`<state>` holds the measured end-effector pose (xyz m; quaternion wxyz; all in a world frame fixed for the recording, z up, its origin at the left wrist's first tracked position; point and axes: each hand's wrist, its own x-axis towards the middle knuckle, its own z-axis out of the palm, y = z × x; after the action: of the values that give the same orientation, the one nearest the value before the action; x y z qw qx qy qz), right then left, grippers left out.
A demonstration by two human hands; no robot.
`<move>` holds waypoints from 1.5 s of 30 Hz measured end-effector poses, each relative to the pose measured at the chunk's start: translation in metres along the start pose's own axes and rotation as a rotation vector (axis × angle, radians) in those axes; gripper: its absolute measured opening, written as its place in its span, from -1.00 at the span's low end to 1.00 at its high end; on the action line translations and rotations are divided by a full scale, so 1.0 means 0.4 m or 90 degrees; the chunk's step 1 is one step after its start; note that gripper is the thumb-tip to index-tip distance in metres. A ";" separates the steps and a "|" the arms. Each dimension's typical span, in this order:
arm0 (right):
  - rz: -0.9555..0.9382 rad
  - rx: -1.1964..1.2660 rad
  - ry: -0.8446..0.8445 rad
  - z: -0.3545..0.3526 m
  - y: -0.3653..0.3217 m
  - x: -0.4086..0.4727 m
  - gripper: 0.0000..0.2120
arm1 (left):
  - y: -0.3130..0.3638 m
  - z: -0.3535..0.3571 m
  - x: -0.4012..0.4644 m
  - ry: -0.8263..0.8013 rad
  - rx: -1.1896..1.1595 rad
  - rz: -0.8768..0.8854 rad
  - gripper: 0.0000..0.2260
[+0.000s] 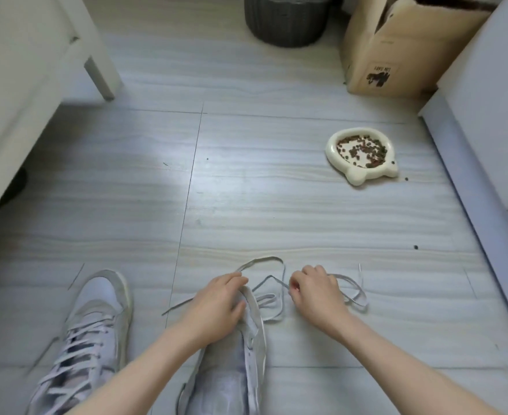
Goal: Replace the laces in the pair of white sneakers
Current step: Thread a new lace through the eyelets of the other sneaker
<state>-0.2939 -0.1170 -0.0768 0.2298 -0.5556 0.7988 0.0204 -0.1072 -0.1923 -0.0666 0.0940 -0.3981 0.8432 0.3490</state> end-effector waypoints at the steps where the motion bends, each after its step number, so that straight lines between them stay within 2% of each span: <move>1: 0.020 0.113 0.019 -0.035 -0.011 -0.007 -0.89 | 0.014 -0.016 -0.003 0.010 -0.015 0.003 -0.58; 4: 0.040 0.415 -0.010 -0.192 -0.051 -0.045 -0.83 | 0.088 -0.109 -0.030 0.039 -0.059 0.007 -0.56; 8: -0.006 0.579 -0.010 -0.448 -0.118 -0.155 -0.81 | 0.219 -0.281 -0.100 0.073 -0.136 0.030 -0.54; 12: -0.067 0.606 0.050 -0.625 -0.184 -0.304 -0.82 | 0.361 -0.434 -0.221 0.137 -0.173 0.112 -0.53; 18: -0.139 0.709 0.233 -0.809 -0.248 -0.523 -0.85 | 0.510 -0.524 -0.414 0.164 -0.207 0.183 -0.59; 21: -0.216 0.717 0.237 -0.864 -0.282 -0.619 -0.82 | 0.558 -0.514 -0.488 0.172 -0.230 0.220 -0.61; 25: -0.254 0.700 0.237 -0.867 -0.305 -0.691 -0.79 | 0.577 -0.514 -0.542 0.258 -0.212 0.254 -0.68; 28: -0.270 0.689 0.240 -0.863 -0.303 -0.717 -0.78 | 0.571 -0.523 -0.585 0.212 -0.339 0.289 -0.64; 30: -0.287 0.715 0.211 -0.857 -0.306 -0.727 -0.78 | 0.574 -0.521 -0.606 0.169 -0.353 0.306 -0.67; 32: -0.276 0.739 0.200 -0.847 -0.308 -0.729 -0.78 | 0.582 -0.515 -0.612 0.210 -0.327 0.319 -0.81; 34: -0.238 0.752 0.231 -0.840 -0.302 -0.725 -0.80 | 0.583 -0.521 -0.615 0.357 -0.208 0.333 -0.92; 36: -0.189 0.709 0.255 -0.834 -0.285 -0.726 -0.85 | 0.573 -0.534 -0.618 0.477 -0.075 0.364 -0.88; 39: -0.120 0.596 0.209 -0.818 -0.245 -0.724 -0.75 | 0.544 -0.557 -0.629 0.539 0.020 0.388 -0.81; 41: -0.071 0.617 0.206 -0.807 -0.220 -0.711 -0.77 | 0.520 -0.569 -0.633 0.569 0.058 0.378 -0.79; 45: 0.051 0.676 0.308 -0.786 -0.184 -0.674 -0.85 | 0.488 -0.589 -0.642 0.691 0.155 0.331 -0.73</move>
<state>-0.2617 0.0011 0.3255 0.2870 -0.3226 0.7496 -0.5016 -0.0521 -0.1073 0.3200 -0.3925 -0.2867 0.8739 0.0093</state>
